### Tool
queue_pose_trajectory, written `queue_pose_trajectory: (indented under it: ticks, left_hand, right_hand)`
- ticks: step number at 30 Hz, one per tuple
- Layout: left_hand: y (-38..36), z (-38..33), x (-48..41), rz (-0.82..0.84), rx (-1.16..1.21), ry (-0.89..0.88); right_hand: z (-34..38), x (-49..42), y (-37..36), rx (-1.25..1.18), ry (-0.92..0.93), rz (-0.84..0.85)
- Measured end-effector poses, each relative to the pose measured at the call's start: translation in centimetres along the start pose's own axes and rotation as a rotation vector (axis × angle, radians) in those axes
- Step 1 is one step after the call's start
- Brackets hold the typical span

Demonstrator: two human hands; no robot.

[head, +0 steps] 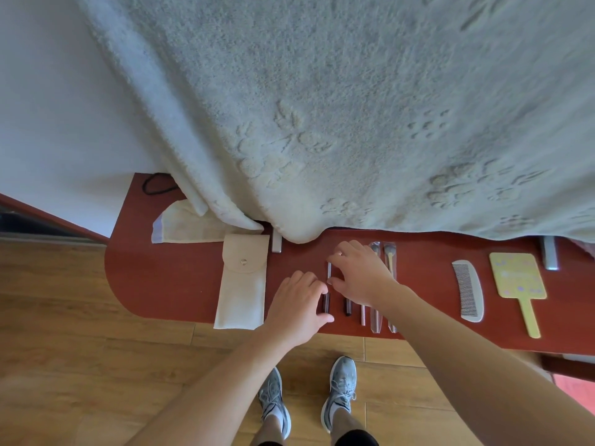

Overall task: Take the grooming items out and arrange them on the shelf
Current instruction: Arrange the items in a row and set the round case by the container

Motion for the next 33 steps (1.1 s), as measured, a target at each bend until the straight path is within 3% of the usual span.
queue_pose_trajectory:
  ticks: [33]
  left_hand:
    - [-1.3,-1.5,-0.4,-0.039,0.029,0.009]
  right_hand:
    - [-1.0,0.9,-0.5,-0.004,0.006,0.018]
Point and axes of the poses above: each hand's wrist, its own x-axis away from the middle knuckle, its own y-axis out of the back of the hand, z = x × y, the point moved 7 cm from there along -x, towards the middle knuckle, and after that the axes turned 11 degrees about z, right-handed, at the moved point
